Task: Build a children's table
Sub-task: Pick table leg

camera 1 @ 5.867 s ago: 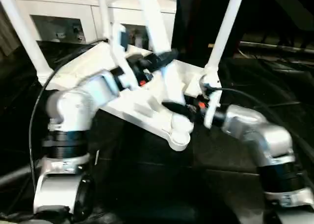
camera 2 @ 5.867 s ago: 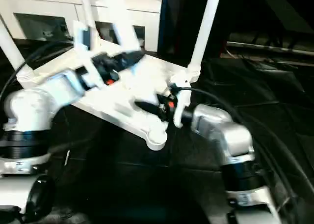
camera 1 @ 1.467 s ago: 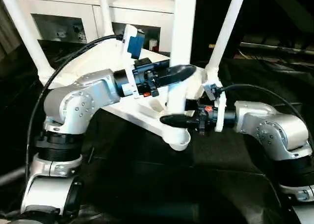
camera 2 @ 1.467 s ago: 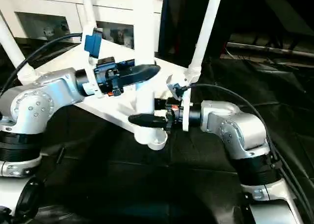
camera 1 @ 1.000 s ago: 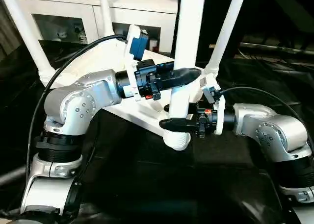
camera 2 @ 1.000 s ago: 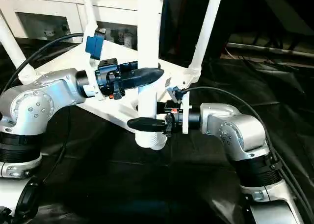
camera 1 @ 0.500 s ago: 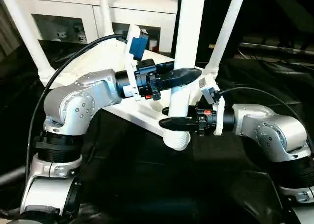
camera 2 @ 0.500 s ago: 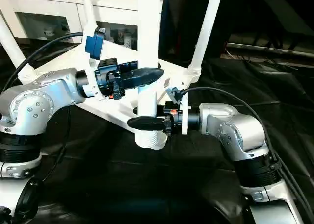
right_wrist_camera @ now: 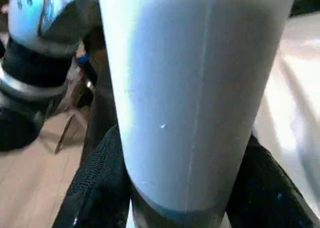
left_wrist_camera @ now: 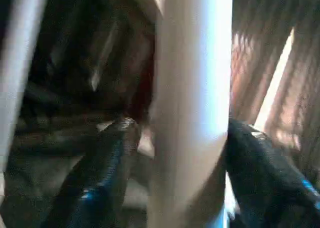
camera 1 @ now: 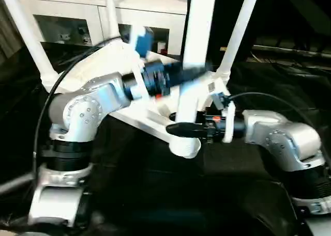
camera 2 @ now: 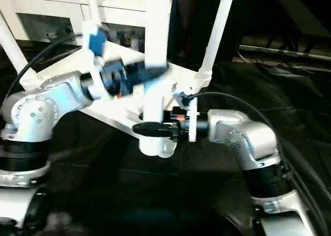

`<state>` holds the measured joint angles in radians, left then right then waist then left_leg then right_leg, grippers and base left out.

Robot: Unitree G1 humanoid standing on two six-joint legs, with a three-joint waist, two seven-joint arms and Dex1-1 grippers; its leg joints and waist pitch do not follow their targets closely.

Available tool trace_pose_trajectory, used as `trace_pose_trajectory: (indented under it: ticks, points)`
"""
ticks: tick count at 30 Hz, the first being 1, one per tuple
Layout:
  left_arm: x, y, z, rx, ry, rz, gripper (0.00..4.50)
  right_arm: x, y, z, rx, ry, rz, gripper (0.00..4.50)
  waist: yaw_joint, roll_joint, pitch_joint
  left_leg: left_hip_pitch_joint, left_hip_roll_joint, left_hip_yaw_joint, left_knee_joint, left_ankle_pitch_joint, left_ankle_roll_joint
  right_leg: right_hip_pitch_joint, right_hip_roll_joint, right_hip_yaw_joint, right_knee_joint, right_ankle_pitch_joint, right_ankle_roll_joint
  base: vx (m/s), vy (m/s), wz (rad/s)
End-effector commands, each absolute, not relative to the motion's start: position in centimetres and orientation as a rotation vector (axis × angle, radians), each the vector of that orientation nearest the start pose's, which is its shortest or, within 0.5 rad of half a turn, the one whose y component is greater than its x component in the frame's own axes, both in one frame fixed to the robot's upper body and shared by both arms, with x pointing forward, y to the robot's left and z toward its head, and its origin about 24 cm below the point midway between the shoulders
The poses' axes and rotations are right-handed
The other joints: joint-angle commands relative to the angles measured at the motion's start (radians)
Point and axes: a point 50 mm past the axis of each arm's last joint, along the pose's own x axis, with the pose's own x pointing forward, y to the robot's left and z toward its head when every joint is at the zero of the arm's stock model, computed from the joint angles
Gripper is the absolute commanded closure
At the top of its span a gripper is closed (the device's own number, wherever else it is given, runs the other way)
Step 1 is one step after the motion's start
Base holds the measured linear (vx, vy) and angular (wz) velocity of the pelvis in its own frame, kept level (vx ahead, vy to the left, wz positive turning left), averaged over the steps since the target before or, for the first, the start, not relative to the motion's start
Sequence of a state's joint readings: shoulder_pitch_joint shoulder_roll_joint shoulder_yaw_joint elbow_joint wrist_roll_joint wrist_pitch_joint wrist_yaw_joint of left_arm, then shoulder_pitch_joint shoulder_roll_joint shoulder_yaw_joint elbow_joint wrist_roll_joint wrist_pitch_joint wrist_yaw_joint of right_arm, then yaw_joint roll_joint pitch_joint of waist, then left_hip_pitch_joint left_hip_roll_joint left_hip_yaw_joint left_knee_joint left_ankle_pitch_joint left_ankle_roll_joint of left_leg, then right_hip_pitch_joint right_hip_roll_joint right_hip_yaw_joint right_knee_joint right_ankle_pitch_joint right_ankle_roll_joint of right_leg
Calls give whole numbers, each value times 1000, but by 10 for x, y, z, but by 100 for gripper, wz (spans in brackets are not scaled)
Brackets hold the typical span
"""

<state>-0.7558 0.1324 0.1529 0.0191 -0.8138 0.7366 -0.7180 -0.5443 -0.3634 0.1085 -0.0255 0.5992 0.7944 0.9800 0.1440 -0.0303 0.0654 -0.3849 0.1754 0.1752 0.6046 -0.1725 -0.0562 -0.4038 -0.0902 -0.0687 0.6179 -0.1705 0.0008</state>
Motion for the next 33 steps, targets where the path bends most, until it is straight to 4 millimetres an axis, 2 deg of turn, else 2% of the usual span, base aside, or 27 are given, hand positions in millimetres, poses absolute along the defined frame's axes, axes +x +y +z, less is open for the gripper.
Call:
trace_pose_trajectory:
  ticks: [1, 2, 3, 4, 5, 6, 8, 9, 10, 11, 12, 13, 14, 15, 16, 17, 19, 20, 22, 23, 25, 26, 28, 29, 31, 32, 33]
  points:
    - [324, 100, 224, -636, -242, -1124, 138, 296, -112, 150, 257, 191, 1289, 257, 1, -3, -82, 15, 45, -14, -69, -166, -23, 55, -60, 42, -66, -193, -197, 0, 0, 0]
    - [327, 104, 221, -696, -261, -1089, 138, 297, -113, 152, 275, 174, 1276, 257, 3, 3, -83, 16, 45, -16, -68, -165, -23, 56, -61, 41, -64, -186, -200, 0, 0, 0]
    - [329, 108, 217, -802, -280, -1061, 138, 299, -114, 154, 310, 146, 1254, 258, 0, -1, -82, 14, 43, -13, -67, -173, -18, 57, -59, 41, -67, -182, -199, 0, 0, 0]
    - [329, 108, 217, -807, -280, -1060, 138, 299, -114, 154, 312, 144, 1252, 258, 3, 0, -84, 14, 42, -14, -67, -170, -17, 58, -60, 41, -65, -180, -200, 0, 0, 0]
    - [331, 111, 213, -892, -292, -1038, 138, 301, -116, 157, 344, 110, 1215, 258, 1, 3, -83, 15, 42, -14, -67, -168, -16, 55, -58, 41, -65, -179, -199, 0, 0, 0]
    - [332, 112, 212, -913, -293, -1032, 138, 303, -116, 157, 353, 98, 1195, 258, 1, 1, -84, 15, 42, -14, -68, -168, -17, 56, -58, 40, -65, -181, -199, 0, 0, 0]
    - [337, 114, 202, -861, -240, -996, 138, 309, -121, 157, 347, 73, 1106, 258, 1, 9, -84, 16, 42, -15, -69, -167, -18, 53, -56, 40, -65, -182, -192, 0, 0, 0]
    - [339, 114, 196, -786, -204, -983, 138, 311, -123, 156, 336, 70, 1072, 258, 1, 9, -84, 21, 43, -16, -72, -175, -18, 48, -55, 40, -73, -200, -173, 0, 0, 0]
    - [340, 114, 191, -724, -178, -973, 138, 312, -125, 155, 328, 69, 1046, 258, -3, 11, -84, 20, 44, -18, -75, -180, -28, 53, -52, 40, -68, -204, -158, 0, 0, 0]
    - [344, 114, 180, -549, -110, -946, 138, 316, -129, 151, 286, 78, 983, 258, -2, 12, -83, 23, 46, -19, -76, -185, -34, 50, -55, 40, -71, -207, -151, 0, 0, 0]
    - [349, 116, 164, -330, -22, -918, 138, 319, -135, 144, 208, 105, 913, 258, -2, 18, -82, 22, 45, -22, -79, -186, -34, 49, -54, 41, -77, -221, -132, 0, 0, 0]
    - [349, 116, 164, -330, -22, -918, 104, 319, -135, 144, 208, 105, 913, 258, -3, 17, -82, 28, 44, -20, -82, -205, -47, 45, -50, 43, -79, -260, -77, 0, 0, 0]
    - [351, 117, 152, -167, 48, -922, 104, 319, -139, 138, 133, 132, 878, 258, -2, 20, -83, 28, 44, -23, -84, -202, -61, 48, -54, 43, -78, -252, -74, 0, 0, 0]
    - [352, 120, 138, 52, 119, -959, 104, 318, -142, 133, 107, 155, 852, 259, -4, 19, -83, 31, 45, -20, -83, -205, -67, 45, -52, 45, -78, -245, -74, 0, 0, 0]
    - [351, 123, 130, 179, 162, -992, 104, 317, -143, 130, 103, 166, 839, 259, -2, 22, -81, 31, 44, -23, -87, -211, -64, 44, -51, 46, -81, -257, -55, 0, 0, 0]
    - [351, 124, 126, 234, 184, -1017, 84, 316, -143, 129, 108, 169, 839, 259, -7, 21, -85, 29, 44, -22, -86, -206, -72, 48, -54, 46, -72, -223, -70, 0, 0, 0]
    - [346, 136, 109, 420, 324, -1176, 68, 306, -145, 126, 123, 186, 847, 259, -8, 25, -88, 27, 43, -22, -82, -165, -61, 49, -55, 46, -69, -144, -106, 0, 0, 0]
    - [345, 139, 106, 445, 356, -1217, 61, 304, -146, 126, 123, 189, 850, 259, -7, 32, -89, 28, 42, -20, -80, -155, -57, 50, -55, 46, -63, -113, -128, 0, 0, 0]
    - [348, 142, 105, 476, 400, -1253, 56, 302, -149, 125, 117, 195, 843, 259, -13, 28, -90, 26, 42, -18, -78, -148, -55, 53, -55, 44, -56, -63, -167, 0, 0, 0]
    - [351, 149, 100, 592, 465, -1277, 46, 298, -154, 124, 107, 206, 835, 259, -11, 34, -88, 28, 43, -17, -77, -158, -52, 52, -57, 45, -57, -60, -188, 0, 0, 0]
    - [353, 152, 95, 694, 505, -1294, 24, 296, -158, 124, 99, 212, 831, 259, -13, 34, -87, 31, 45, -16, -78, -195, -54, 52, -60, 46, -61, -89, -193, 0, 0, 0]
    - [353, 152, 95, 694, 505, -1294, 24, 296, -158, 124, 99, 212, 831, 259, -12, 31, -85, 29, 46, -18, -80, -213, -54, 56, -63, 46, -62, -115, -195, 0, 0, 0]
    - [359, 148, 94, 708, 500, -1290, 17, 293, -162, 122, 90, 222, 821, 259, -13, 33, -82, 29, 45, -15, -78, -231, -53, 55, -65, 47, -68, -155, -197, 0, 0, 0]
    - [362, 145, 95, 719, 488, -1268, 17, 292, -163, 122, 89, 224, 819, 259, -9, 38, -85, 33, 47, -16, -77, -236, -55, 54, -69, 48, -67, -163, -207, 0, 0, 0]
    - [365, 143, 95, 733, 479, -1248, 17, 291, -163, 122, 89, 225, 817, 259, -9, 34, -85, 30, 48, -17, -77, -239, -51, 56, -68, 47, -68, -170, -214, 0, 0, 0]
    - [369, 140, 95, 735, 468, -1213, 17, 290, -163, 122, 89, 226, 817, 259, -7, 39, -84, 29, 49, -19, -78, -242, -49, 56, -68, 46, -69, -173, -214, 0, 0, 0]
    - [369, 140, 95, 735, 468, -1213, 17, 290, -163, 122, 89, 226, 817, 259, -9, 36, -84, 28, 47, -17, -77, -244, -46, 56, -66, 46, -71, -177, -211, 0, 0, 0]
